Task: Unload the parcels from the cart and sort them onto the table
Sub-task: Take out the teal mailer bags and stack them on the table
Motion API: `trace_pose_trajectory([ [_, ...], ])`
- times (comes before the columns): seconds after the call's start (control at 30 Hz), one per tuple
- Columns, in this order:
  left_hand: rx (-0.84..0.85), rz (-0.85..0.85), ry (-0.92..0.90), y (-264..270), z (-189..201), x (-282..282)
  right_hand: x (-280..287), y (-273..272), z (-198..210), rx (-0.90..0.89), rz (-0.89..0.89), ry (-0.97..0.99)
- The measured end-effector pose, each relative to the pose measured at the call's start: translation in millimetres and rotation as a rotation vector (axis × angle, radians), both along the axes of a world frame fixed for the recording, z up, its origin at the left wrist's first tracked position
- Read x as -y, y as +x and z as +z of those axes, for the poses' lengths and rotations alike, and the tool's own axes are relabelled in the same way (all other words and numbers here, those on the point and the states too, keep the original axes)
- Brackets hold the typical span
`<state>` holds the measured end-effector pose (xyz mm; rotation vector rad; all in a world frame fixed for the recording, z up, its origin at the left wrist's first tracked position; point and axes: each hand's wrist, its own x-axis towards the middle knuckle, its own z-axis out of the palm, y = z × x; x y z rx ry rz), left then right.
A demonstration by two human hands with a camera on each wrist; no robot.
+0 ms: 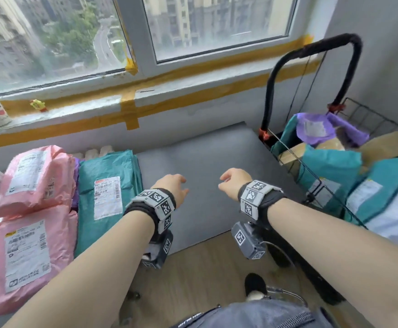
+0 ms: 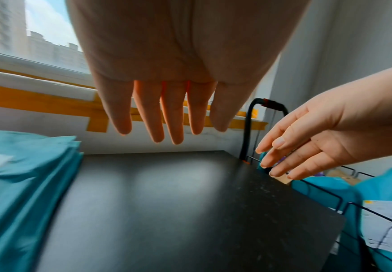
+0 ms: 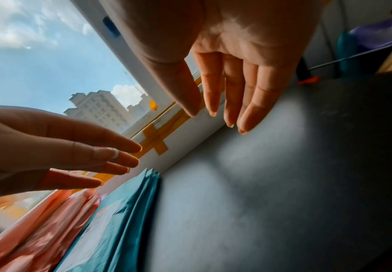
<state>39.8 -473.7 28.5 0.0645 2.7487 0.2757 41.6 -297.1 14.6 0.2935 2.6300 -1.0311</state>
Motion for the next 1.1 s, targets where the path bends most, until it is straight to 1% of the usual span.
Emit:
trace_pose_trajectory([
  [0.1,-0.013,-0.098,0.007,-12,6,-40,-40,7,6,-0.006,-0.044,0.02],
  [0.23,-0.022,-0.224,0.011,-32,7,-108,-102,10,8,0.003,-0.132,0.027],
  [0.43,0.002,-0.402,0.006,-55,10,-233,-216,10,5,0.011,-0.309,0.018],
  [0.53,-0.023,-0.492,0.011,-65,11,-294,-276,7,1,0.026,-0.368,0.05],
  [0.63,-0.007,-0.551,0.008,-77,3,-347,-327,8,-6,0.047,-0.438,0.086],
  [0.73,0.016,-0.574,0.021,-90,-11,-394,-372,11,-17,0.075,-0.546,0.128],
  [0.87,0.043,-0.618,0.0,-101,-27,-434,-407,9,-30,0.171,-0.65,0.146],
  [0.97,0.064,-0.634,-0.038,-120,-37,-454,-418,0,-43,0.245,-0.648,0.158],
  [1.1,0.091,-0.649,-0.073,-155,-56,-471,-423,-21,-60,0.31,-0.69,0.113],
])
